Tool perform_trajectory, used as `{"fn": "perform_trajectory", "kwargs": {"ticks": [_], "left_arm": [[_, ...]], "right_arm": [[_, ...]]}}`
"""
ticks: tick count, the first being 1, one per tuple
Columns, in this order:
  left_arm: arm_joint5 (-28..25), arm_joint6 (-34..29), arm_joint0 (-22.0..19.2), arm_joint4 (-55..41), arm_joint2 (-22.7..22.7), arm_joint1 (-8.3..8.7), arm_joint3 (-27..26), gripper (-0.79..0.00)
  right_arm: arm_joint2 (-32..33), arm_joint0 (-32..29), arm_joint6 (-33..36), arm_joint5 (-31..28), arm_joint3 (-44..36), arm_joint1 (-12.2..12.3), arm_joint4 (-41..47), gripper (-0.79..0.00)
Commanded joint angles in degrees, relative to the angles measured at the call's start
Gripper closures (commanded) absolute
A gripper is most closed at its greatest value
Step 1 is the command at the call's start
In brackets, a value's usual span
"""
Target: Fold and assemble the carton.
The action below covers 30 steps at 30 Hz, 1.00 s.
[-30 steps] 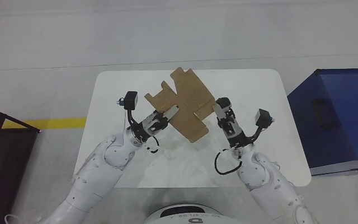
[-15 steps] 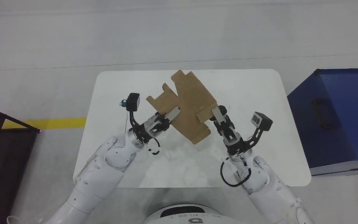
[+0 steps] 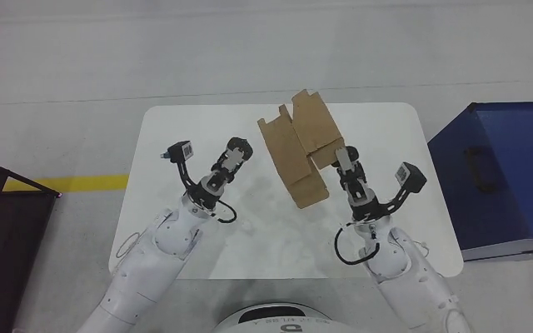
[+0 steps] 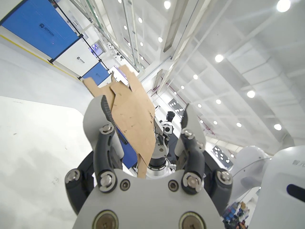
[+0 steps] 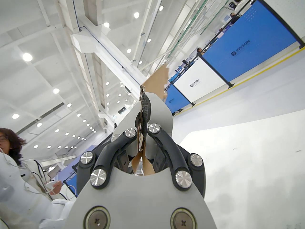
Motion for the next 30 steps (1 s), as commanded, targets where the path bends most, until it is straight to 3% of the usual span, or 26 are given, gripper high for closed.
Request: {"fn": "perform_trajectory", "kwargs": {"ticks": [1, 8, 18, 24, 30], "left_arm": [[1.22, -0.17, 0.18, -2.92, 0.69, -0.27, -0.22, -0.785], [6.98, 1.57, -1.86, -6.99, 3.27, -1.76, 1.59, -0.785], [8.02, 1.23, -1.61, -17.05, 5.83, -3.48, -0.07, -0.785], [10.49, 0.11, -1.26, -7.65, 4.04, -3.36, 1.66, -0.785], [11.70, -3.63, 1.25, -6.63, 3.28, -3.13, 1.22, -0.785]], "right_arm": [[-0.86, -0.15, -0.26, 0.55, -0.19, -0.23, -2.13, 0.000], [-3.74, 1.44, -0.38, 2.47, 1.26, -1.12, -6.39, 0.000], [-2.98, 0.80, 1.17, 5.71, 1.54, -1.21, -17.75, 0.000], [-1.07, 0.12, -0.47, 4.60, -0.50, -1.14, -18.64, 0.000], [0.50, -0.43, -0.78, 3.53, -4.08, -1.08, -19.50, 0.000]]}}
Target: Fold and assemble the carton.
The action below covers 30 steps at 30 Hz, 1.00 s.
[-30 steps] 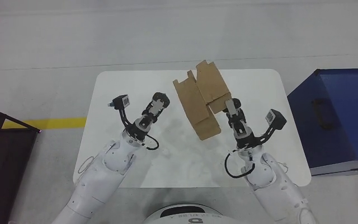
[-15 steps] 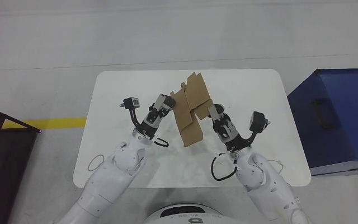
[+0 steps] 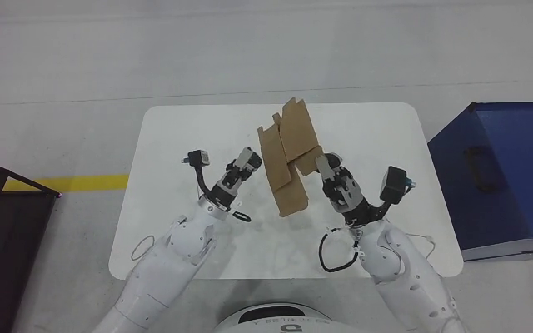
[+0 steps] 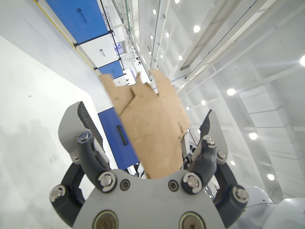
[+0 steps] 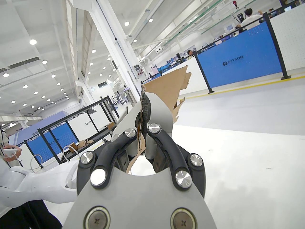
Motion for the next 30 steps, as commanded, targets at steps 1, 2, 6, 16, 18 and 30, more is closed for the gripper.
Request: {"fn": "perform_trajectory", "kwargs": {"ticks": [1, 2, 6, 16, 18, 30], "left_arm": [[-1.26, -1.98, 0.97, -1.40, 0.18, 0.01, -0.87, -0.785], [-2.35, -2.82, 1.34, -3.28, 0.40, -0.05, -1.51, -0.785], [-5.30, -6.02, 1.30, -11.52, 0.77, -0.39, -2.92, -0.785], [-4.67, -7.99, 0.72, -11.70, -0.75, -0.75, -2.79, -0.785], [-4.38, -8.17, 0.63, -10.71, -0.93, -0.82, -2.51, -0.785], [-9.28, -5.31, 1.55, -14.13, -3.56, -1.45, -0.50, -0.785]], "right_arm": [[-0.09, 0.10, 0.74, -0.60, -0.59, -0.01, -0.26, 0.000], [-0.42, 0.20, 1.31, -1.01, -0.69, -0.04, -0.26, 0.000], [-2.00, 1.62, 4.66, -1.01, 1.18, -0.20, -2.39, 0.000], [-1.17, 3.53, 5.61, 0.86, 2.27, 0.12, -18.64, 0.000], [-1.04, 3.37, 5.40, 0.69, 2.09, 0.23, -20.95, 0.000], [2.11, 2.19, -2.55, -1.88, -1.07, 0.45, -18.42, 0.000]]}}
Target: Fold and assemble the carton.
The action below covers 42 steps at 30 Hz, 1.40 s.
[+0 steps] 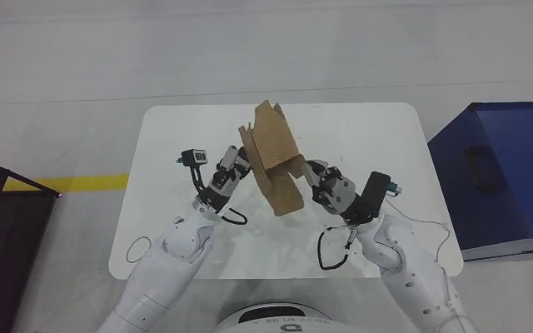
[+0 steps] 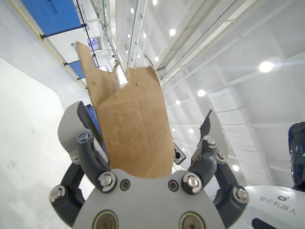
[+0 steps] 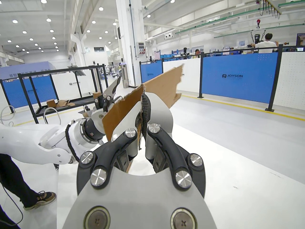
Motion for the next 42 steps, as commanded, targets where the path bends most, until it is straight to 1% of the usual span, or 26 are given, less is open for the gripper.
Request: {"fn": "perform_trajectory", "kwargs": {"ticks": [1, 3, 5, 11, 17, 22, 26, 32, 37, 41, 42], "left_arm": [[-1.29, 1.59, 0.52, -4.63, -0.34, -0.27, -0.19, -0.785], [-1.59, 1.77, 0.62, -8.33, -0.56, -0.47, -0.34, -0.785], [-1.61, 0.76, 0.63, -9.91, -0.89, -0.54, -0.20, -0.785], [-2.25, -2.36, 0.68, -11.02, -1.55, -0.71, -0.22, -0.785], [-3.64, -6.59, 0.73, -10.83, -1.27, -0.90, -0.96, -0.785], [-4.73, -6.55, 1.06, -10.52, -2.25, -1.07, -0.26, -0.785], [-5.20, -6.72, 1.58, -10.09, -3.37, -1.09, 0.19, -0.785], [-5.18, -7.75, 2.21, -8.61, -3.53, -1.25, -0.38, -0.785], [-4.84, -7.41, 2.04, -7.72, -3.21, -1.58, -0.30, -0.785], [-4.82, -7.28, 2.09, -7.57, -3.21, -1.78, -0.34, -0.723], [-4.84, -7.31, 2.12, -7.56, -3.26, -1.82, -0.33, -0.677]], "right_arm": [[0.58, -0.25, -1.52, -1.13, -0.67, 0.02, 1.72, 0.000], [1.32, -0.29, -2.44, -2.17, -0.92, 0.06, 3.15, 0.000], [1.76, -0.29, -2.91, -3.16, -1.09, 0.09, 4.19, 0.000], [1.48, 0.20, -1.59, -3.87, -0.99, 0.03, 4.61, 0.000], [0.43, 1.03, -0.49, -2.24, 0.12, -0.26, 5.16, 0.000], [0.86, 0.84, -0.39, -1.03, 1.23, -0.45, 8.97, 0.000], [1.43, 0.16, 0.10, -1.86, 1.29, -0.42, 10.68, 0.000], [1.47, -0.45, 0.93, -2.55, 1.20, -0.46, 10.96, 0.000], [0.85, -0.35, 1.74, -2.65, 1.22, -0.57, 10.37, 0.000], [0.08, -0.38, 2.33, -2.80, 1.39, -0.67, 9.63, 0.000], [-0.05, -0.37, 2.44, -2.75, 1.43, -0.70, 9.41, 0.000]]}}
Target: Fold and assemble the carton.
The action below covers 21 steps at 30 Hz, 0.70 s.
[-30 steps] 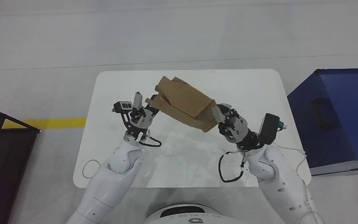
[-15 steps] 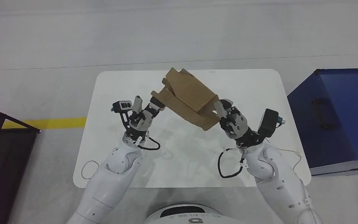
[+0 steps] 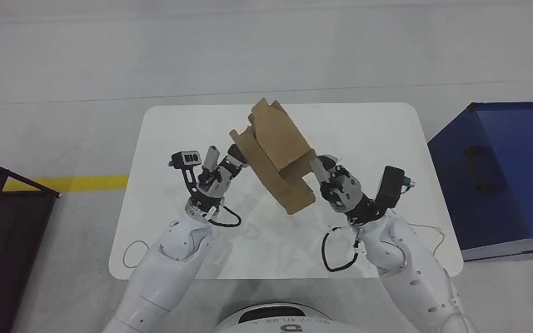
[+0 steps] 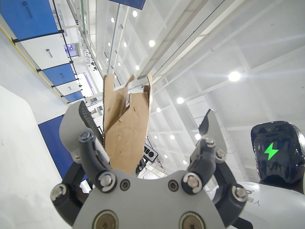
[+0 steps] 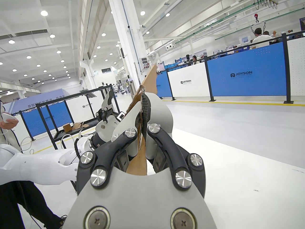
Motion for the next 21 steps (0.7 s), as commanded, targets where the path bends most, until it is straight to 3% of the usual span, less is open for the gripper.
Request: {"fn": "perform_trajectory", "kwargs": {"ticks": [1, 3, 4, 5, 12, 21], "left_arm": [[-0.06, -0.03, 0.09, -0.04, -0.11, -0.08, 0.00, -0.634], [-0.20, -0.08, 0.19, -0.04, -0.24, -0.15, -0.02, -0.536], [-0.24, -0.11, 0.26, -0.04, -0.33, -0.17, 0.01, -0.431], [-0.26, -0.12, 0.33, -0.02, -0.41, -0.20, 0.02, -0.382], [-0.40, -0.52, 0.72, 0.36, -0.97, -0.38, 0.08, -0.311], [-0.49, -3.06, 1.25, 1.42, -1.95, -0.33, 0.66, -0.305]], "right_arm": [[-0.21, 0.02, 0.08, 0.14, 0.09, -0.05, -0.36, 0.000], [-0.25, 0.05, 0.08, 0.18, 0.13, -0.08, -0.62, 0.000], [-0.27, 0.01, 0.08, 0.22, 0.17, -0.09, -0.61, 0.000], [-0.30, -0.05, 0.12, 0.24, 0.15, -0.10, -0.69, 0.000], [-0.34, -0.30, 0.50, 0.08, -0.05, -0.12, -2.04, 0.000], [-0.33, -0.37, 0.23, -2.47, -0.46, 0.14, -8.83, 0.000]]}}
